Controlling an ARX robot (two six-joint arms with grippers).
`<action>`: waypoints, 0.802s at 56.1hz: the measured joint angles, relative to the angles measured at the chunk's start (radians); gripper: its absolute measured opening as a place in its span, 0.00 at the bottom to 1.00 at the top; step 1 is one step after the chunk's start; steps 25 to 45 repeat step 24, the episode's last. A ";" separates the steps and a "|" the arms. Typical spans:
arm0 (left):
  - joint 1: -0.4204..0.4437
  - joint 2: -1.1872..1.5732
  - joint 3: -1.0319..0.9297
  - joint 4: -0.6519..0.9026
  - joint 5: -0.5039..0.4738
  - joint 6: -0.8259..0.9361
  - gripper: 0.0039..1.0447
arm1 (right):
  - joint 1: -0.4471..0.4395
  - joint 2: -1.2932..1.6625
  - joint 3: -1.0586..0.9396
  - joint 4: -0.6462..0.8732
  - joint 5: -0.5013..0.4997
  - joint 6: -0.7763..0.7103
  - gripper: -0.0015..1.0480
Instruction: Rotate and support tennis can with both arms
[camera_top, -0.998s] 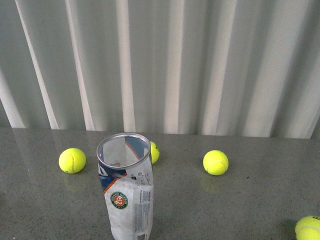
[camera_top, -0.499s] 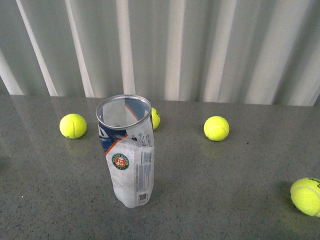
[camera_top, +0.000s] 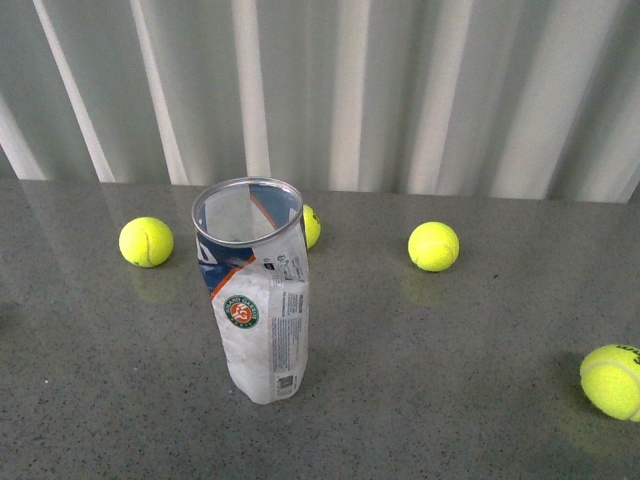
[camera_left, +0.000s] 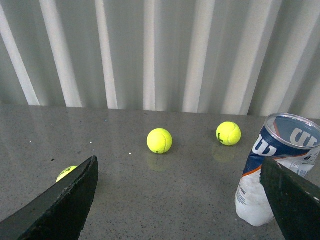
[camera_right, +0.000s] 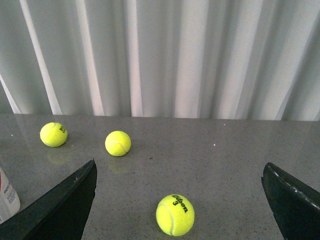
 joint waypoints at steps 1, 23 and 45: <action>0.000 0.000 0.000 0.000 0.000 0.000 0.94 | 0.000 0.000 0.000 0.000 0.000 0.000 0.93; 0.000 0.000 0.000 0.000 0.000 0.000 0.94 | 0.000 0.000 0.000 0.000 0.000 0.000 0.93; 0.000 0.000 0.000 0.000 0.000 0.000 0.94 | 0.000 0.000 0.000 0.000 0.000 0.000 0.93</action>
